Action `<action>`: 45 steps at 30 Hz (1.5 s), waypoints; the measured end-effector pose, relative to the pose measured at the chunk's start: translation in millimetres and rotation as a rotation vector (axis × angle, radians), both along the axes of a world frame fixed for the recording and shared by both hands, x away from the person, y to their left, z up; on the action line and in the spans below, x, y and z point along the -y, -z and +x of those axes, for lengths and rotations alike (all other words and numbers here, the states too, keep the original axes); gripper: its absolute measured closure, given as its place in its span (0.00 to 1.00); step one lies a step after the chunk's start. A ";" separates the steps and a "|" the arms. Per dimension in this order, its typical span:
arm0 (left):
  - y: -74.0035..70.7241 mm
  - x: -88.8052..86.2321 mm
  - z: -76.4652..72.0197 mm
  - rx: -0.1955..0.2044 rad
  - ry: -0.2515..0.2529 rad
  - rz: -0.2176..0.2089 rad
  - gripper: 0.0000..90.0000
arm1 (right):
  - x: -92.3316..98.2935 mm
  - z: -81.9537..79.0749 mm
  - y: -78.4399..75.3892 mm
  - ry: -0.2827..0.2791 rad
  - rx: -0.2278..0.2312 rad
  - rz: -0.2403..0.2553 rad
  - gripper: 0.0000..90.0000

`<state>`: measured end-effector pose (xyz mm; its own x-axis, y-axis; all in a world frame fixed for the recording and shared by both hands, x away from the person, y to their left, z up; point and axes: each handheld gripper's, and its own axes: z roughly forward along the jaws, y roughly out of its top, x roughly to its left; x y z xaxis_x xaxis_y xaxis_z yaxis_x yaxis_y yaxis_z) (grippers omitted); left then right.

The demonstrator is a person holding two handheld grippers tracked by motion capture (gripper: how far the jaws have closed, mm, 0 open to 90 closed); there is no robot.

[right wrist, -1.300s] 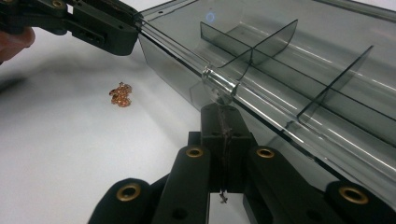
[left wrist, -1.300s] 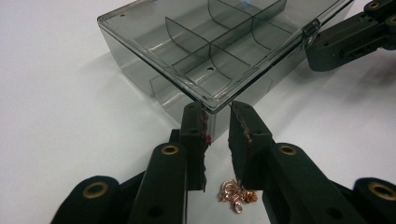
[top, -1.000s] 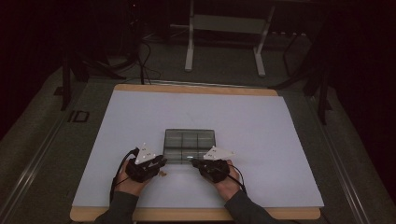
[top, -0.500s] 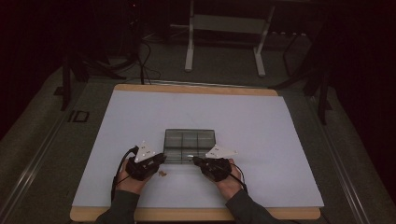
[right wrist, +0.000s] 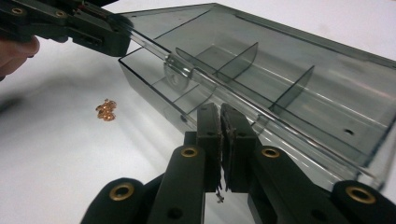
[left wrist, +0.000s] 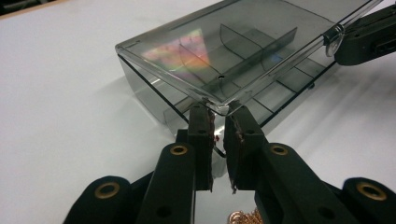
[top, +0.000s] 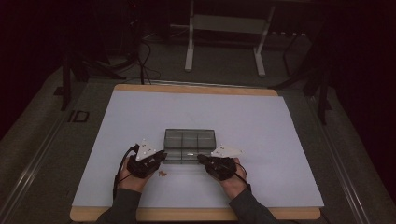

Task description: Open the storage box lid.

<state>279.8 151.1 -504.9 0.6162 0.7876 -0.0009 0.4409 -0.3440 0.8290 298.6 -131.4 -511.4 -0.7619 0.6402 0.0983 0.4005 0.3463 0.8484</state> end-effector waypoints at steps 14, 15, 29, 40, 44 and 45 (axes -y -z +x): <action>-3.6 -0.1 0.8 0.015 -0.035 -0.011 0.86 | 13.6 3.2 -4.7 0.035 0.004 0.015 0.96; -4.1 -0.4 0.7 0.015 -0.039 -0.015 0.85 | 14.3 3.3 -5.6 0.036 0.005 0.019 0.96; -7.3 0.8 1.7 0.108 -0.087 0.010 0.74 | 21.2 6.3 -10.4 0.056 0.010 0.032 0.96; -8.9 0.8 10.3 0.118 -0.062 -0.003 0.77 | 30.7 12.5 -6.0 0.100 0.007 0.008 0.92; -10.6 0.3 13.8 0.115 -0.053 -0.010 0.77 | 34.2 14.4 -5.1 0.120 0.008 0.002 0.90; -11.2 0.5 15.2 0.118 -0.055 -0.011 0.77 | 34.8 14.4 -5.1 0.125 0.011 -0.007 0.89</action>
<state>295.0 150.7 -493.7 0.5687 0.8203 0.0605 0.3578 -0.3130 0.8798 313.0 -166.2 -506.3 -0.6774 0.7306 0.0856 0.4312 0.3002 0.8508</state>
